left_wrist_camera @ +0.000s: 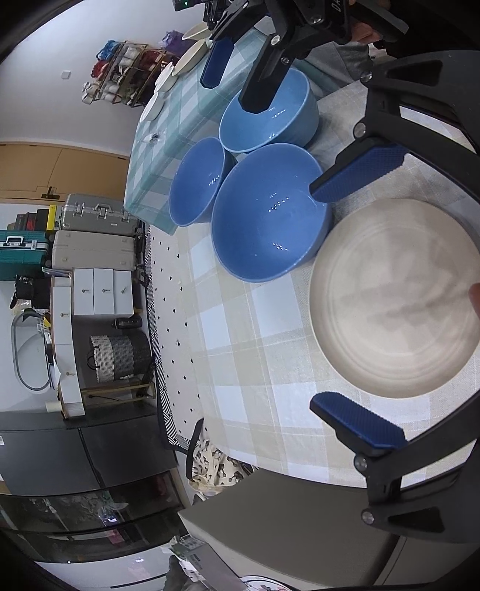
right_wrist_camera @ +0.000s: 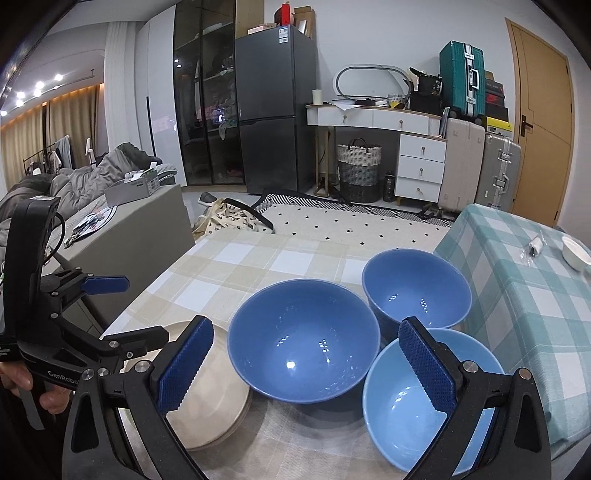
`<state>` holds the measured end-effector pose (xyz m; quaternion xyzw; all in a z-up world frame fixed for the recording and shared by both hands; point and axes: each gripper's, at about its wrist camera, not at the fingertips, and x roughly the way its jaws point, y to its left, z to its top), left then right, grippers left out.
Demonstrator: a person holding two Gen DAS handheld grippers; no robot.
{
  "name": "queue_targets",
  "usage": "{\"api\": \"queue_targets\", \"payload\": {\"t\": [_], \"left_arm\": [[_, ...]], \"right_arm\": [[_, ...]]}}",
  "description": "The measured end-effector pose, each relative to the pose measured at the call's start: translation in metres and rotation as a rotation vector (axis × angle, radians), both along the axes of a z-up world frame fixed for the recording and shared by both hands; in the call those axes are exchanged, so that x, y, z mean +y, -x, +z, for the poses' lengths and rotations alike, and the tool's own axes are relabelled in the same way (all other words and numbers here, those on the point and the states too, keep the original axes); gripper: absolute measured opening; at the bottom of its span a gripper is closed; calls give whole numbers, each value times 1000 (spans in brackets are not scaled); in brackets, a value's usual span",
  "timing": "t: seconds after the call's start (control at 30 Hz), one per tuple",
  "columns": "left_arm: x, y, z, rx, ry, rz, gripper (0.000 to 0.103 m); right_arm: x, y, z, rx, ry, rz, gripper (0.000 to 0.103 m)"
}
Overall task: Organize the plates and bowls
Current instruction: 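Withdraw both grippers from the plates and move toward the large blue bowl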
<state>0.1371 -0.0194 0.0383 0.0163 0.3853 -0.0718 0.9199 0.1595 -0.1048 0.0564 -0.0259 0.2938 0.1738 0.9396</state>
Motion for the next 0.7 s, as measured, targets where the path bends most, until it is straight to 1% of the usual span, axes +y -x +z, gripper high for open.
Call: {"api": "queue_targets", "payload": {"t": [0.33, 0.53, 0.7], "left_arm": [[-12, -20, 10, -22, 28, -5, 103], [-15, -34, 14, -24, 52, 1, 103], [-22, -43, 17, -31, 48, -3, 103]], "right_arm": [[-26, -11, 2, 8, -13, -75, 102], [-41, -21, 10, 4, -20, -121, 102], [-48, -28, 15, 4, -21, -138, 102]]}}
